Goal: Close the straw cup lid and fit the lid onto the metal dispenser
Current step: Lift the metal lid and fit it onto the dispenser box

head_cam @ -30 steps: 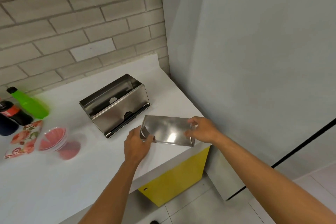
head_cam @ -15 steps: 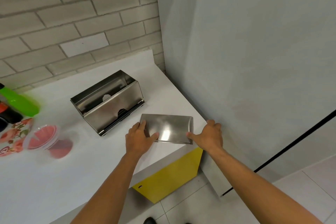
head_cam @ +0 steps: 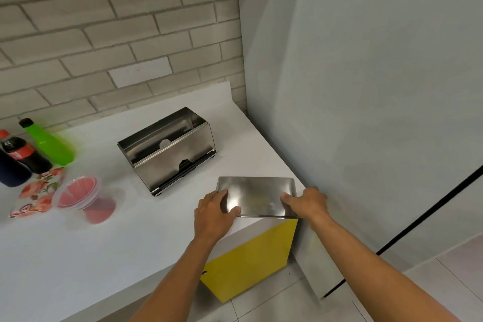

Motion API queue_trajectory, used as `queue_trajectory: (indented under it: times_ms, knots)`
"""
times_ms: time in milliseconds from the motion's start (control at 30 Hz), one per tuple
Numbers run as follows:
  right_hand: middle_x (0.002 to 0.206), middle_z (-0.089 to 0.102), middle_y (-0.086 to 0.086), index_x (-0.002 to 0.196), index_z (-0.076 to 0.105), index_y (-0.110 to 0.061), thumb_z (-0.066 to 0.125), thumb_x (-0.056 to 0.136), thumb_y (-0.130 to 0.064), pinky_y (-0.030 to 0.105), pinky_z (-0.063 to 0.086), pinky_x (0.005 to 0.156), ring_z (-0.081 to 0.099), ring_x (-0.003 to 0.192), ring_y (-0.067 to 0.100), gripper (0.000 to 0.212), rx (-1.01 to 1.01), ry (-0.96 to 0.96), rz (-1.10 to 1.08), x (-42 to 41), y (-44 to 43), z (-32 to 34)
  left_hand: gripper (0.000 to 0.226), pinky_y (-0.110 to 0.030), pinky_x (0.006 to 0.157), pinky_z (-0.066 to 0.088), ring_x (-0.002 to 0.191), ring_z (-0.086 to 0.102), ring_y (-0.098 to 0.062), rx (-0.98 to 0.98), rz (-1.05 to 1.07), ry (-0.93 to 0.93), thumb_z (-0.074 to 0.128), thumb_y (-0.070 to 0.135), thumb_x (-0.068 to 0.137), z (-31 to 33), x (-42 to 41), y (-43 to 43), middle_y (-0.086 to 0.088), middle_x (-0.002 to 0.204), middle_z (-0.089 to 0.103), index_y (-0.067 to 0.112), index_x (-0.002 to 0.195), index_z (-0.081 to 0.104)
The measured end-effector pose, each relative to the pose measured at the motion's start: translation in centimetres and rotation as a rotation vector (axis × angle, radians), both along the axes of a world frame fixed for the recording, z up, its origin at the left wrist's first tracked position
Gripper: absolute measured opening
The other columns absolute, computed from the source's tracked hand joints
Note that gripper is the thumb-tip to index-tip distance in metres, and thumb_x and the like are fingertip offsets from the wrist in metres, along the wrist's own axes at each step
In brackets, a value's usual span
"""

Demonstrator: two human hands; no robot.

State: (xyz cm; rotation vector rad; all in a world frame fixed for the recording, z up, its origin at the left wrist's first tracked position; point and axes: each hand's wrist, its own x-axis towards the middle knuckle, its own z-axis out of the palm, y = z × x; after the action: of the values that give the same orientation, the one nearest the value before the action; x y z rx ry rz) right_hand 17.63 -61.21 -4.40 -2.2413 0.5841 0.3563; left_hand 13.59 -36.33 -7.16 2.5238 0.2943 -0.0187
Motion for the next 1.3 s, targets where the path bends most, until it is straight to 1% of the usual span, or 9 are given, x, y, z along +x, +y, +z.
queue_trajectory:
  times_ms: [100, 167, 300, 433, 567, 767, 1033, 1200, 1300]
  knots:
    - [0.095, 0.068, 0.011, 0.092, 0.067, -0.003, 0.077, 0.081, -0.047, 0.027, 0.046, 0.056, 0.064, 0.086, 0.022, 0.046, 0.036, -0.004, 0.025, 0.0, 0.2, -0.1, 0.067, -0.043, 0.106, 0.043, 0.125, 0.051, -0.023, -0.072, 0.037, 0.003, 0.073, 0.054, 0.082, 0.4, -0.7, 0.3, 0.002, 0.140, 0.058, 0.029, 0.141, 0.055]
    - [0.067, 0.062, 0.004, 0.067, 0.059, -0.009, 0.080, 0.078, -0.039, 0.026, 0.042, 0.050, 0.058, 0.059, 0.018, 0.038, 0.134, -0.014, -0.009, 0.3, 0.4, 0.6, 0.069, -0.044, 0.104, 0.046, 0.120, 0.054, -0.023, -0.123, 0.069, 0.013, 0.073, 0.055, 0.081, 0.7, -0.4, 0.5, 0.001, 0.135, 0.061, 0.028, 0.141, 0.055]
    - [0.062, 0.056, 0.006, 0.062, 0.053, -0.010, 0.086, 0.073, -0.027, 0.034, 0.046, 0.060, 0.055, 0.061, 0.024, 0.038, 0.280, -0.038, 0.024, 1.5, 2.1, 3.6, 0.073, -0.026, 0.091, 0.043, 0.110, 0.056, -0.010, -0.355, 0.199, 0.015, 0.079, 0.053, 0.078, 1.7, -0.7, 2.7, 0.004, 0.134, 0.062, 0.024, 0.141, 0.055]
    - [0.047, 0.050, -0.005, 0.047, 0.053, -0.018, 0.087, 0.073, -0.018, 0.040, 0.054, 0.070, 0.054, 0.057, 0.022, 0.043, 0.283, -0.080, 0.015, 1.1, 1.4, 4.5, 0.085, -0.030, 0.099, 0.046, 0.119, 0.058, -0.015, -0.641, 0.291, 0.062, 0.084, 0.053, 0.074, 1.9, -0.4, 2.8, -0.001, 0.140, 0.059, 0.021, 0.146, 0.051]
    - [0.071, 0.072, -0.003, 0.077, 0.073, -0.019, 0.088, 0.073, -0.018, 0.037, 0.058, 0.076, 0.069, 0.073, 0.019, 0.016, 0.245, -0.173, 0.030, 0.7, 1.2, 5.2, 0.087, -0.039, 0.107, 0.047, 0.124, 0.057, -0.021, -0.748, 0.353, 0.103, 0.083, 0.050, 0.078, 2.2, 0.3, 2.9, -0.003, 0.141, 0.058, 0.015, 0.149, 0.047]
    - [0.084, 0.072, -0.008, 0.090, 0.069, -0.025, 0.085, 0.073, -0.014, 0.035, 0.058, 0.082, 0.072, 0.083, 0.018, 0.026, 0.184, -0.276, 0.038, 0.3, 1.6, 5.9, 0.028, -0.024, 0.081, 0.053, 0.097, 0.072, -0.011, -0.882, 0.380, 0.062, 0.082, 0.021, 0.085, 2.3, -0.1, 3.0, 0.003, 0.106, 0.078, 0.019, 0.112, 0.074]
    - [0.088, 0.074, -0.011, 0.111, 0.075, -0.019, 0.081, 0.076, -0.010, 0.032, 0.058, 0.081, 0.072, 0.082, 0.012, 0.036, 0.255, -0.398, -0.001, 3.9, 3.8, 8.9, 0.053, -0.022, 0.072, 0.050, 0.085, 0.074, -0.008, -0.915, 0.322, -0.122, 0.090, 0.012, 0.072, 5.9, -0.7, 5.6, 0.009, 0.107, 0.072, 0.039, 0.112, 0.069]
    - [0.087, 0.072, -0.015, 0.112, 0.076, -0.020, 0.079, 0.080, -0.009, 0.021, 0.053, 0.071, 0.069, 0.079, 0.003, 0.034, 0.340, -0.431, 0.062, 6.5, 8.3, 11.3, 0.087, -0.035, 0.086, 0.059, 0.099, 0.070, -0.013, -0.781, 0.286, -0.202, 0.098, 0.015, 0.060, 9.0, -0.6, 10.1, 0.003, 0.115, 0.069, 0.030, 0.136, 0.060]
    - [0.096, 0.076, -0.007, 0.118, 0.075, -0.019, 0.076, 0.083, -0.008, 0.030, 0.057, 0.082, 0.073, 0.088, 0.013, 0.037, 0.368, -0.424, 0.106, 8.0, 11.8, 12.1, 0.092, -0.021, 0.071, 0.056, 0.090, 0.068, -0.005, -0.651, 0.288, -0.269, 0.100, 0.018, 0.055, 10.3, -0.4, 12.7, 0.009, 0.111, 0.065, 0.036, 0.134, 0.055]
